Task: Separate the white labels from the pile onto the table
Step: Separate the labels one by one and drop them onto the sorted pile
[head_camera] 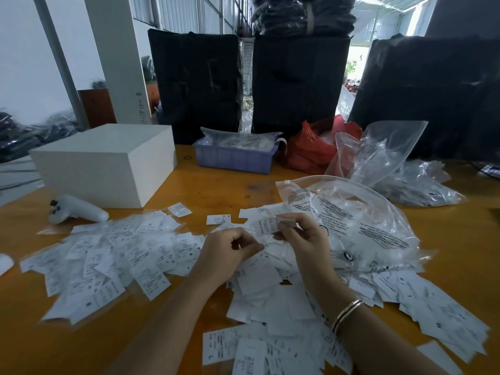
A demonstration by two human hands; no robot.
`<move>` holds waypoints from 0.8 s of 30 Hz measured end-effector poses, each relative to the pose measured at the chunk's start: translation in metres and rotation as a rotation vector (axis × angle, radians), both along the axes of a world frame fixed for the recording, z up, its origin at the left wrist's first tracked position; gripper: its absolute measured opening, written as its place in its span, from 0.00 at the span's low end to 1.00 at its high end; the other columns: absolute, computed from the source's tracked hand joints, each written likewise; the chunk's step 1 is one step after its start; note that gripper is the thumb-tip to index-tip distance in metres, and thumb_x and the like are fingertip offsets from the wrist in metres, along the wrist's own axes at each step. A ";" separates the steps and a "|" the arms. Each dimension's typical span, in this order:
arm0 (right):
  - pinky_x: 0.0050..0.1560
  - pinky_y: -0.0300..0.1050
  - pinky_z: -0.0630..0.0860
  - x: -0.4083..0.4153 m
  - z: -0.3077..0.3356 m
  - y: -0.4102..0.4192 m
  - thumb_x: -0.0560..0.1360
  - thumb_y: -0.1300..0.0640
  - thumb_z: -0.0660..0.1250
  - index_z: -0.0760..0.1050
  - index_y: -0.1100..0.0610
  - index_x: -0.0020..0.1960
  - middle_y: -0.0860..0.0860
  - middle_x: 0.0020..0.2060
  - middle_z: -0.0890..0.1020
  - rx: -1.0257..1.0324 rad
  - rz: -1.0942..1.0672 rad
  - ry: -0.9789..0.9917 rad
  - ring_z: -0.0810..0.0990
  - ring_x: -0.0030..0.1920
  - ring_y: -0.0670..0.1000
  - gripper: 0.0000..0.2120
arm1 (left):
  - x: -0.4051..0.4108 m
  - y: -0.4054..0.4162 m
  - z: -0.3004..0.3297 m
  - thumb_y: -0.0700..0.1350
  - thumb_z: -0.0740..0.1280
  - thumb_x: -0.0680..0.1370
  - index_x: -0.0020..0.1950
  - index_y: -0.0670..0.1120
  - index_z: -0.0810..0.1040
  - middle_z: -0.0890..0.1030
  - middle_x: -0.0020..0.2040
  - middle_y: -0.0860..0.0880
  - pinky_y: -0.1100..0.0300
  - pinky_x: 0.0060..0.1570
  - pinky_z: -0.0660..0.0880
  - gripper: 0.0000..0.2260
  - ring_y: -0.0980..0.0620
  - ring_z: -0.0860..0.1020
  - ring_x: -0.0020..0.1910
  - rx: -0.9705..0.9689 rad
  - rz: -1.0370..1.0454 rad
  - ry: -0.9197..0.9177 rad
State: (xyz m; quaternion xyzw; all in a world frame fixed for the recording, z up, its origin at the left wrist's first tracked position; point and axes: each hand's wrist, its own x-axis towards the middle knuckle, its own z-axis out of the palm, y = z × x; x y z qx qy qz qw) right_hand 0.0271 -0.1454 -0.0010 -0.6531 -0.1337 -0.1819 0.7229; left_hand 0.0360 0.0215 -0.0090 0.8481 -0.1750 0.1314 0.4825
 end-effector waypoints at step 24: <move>0.39 0.35 0.78 0.001 -0.003 -0.001 0.75 0.69 0.66 0.80 0.52 0.43 0.47 0.37 0.83 -0.086 -0.085 -0.048 0.83 0.39 0.46 0.13 | -0.003 0.002 0.002 0.49 0.73 0.71 0.39 0.58 0.78 0.80 0.39 0.58 0.73 0.39 0.72 0.06 0.62 0.75 0.42 0.064 0.043 -0.069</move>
